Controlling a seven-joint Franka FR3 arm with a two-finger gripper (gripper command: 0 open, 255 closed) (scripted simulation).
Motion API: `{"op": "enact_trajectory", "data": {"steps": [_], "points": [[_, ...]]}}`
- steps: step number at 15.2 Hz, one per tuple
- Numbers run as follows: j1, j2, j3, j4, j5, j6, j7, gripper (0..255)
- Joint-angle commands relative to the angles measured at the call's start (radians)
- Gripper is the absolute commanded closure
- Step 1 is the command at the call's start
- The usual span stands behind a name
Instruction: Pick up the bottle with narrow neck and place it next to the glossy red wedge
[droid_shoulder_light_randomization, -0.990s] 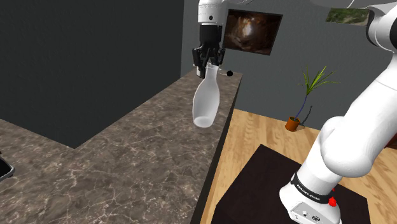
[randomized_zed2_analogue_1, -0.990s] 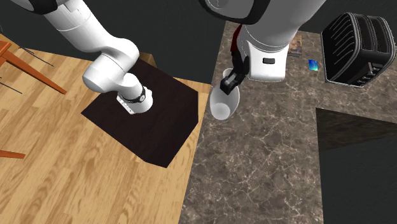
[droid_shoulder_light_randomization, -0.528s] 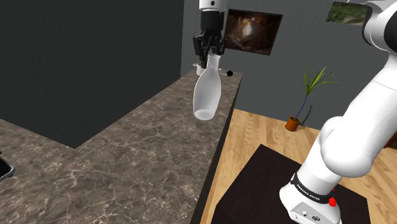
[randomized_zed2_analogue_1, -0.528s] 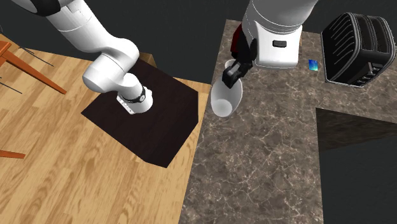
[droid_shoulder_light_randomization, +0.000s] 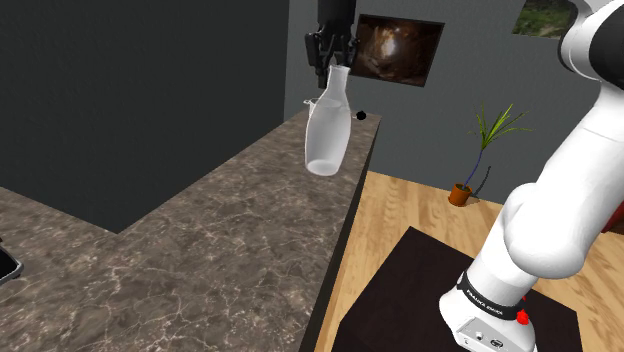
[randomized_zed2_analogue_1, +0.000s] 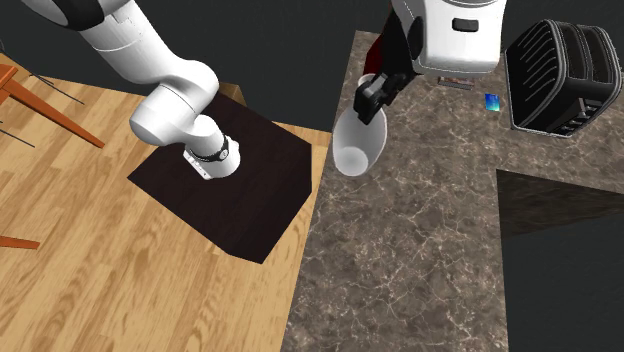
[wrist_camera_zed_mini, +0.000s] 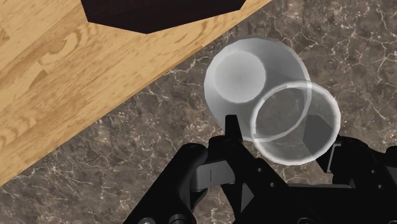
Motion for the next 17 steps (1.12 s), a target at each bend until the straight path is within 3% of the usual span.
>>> {"op": "enact_trajectory", "data": {"steps": [1,12,17], "points": [[0.000,0.017,0.000,0.050,-0.002,-0.034,0.002,255],[0.006,0.124,0.007,0.339,-0.012,-0.216,0.022,255],[0.070,0.104,0.065,0.263,0.002,-0.153,0.146,255]]}}
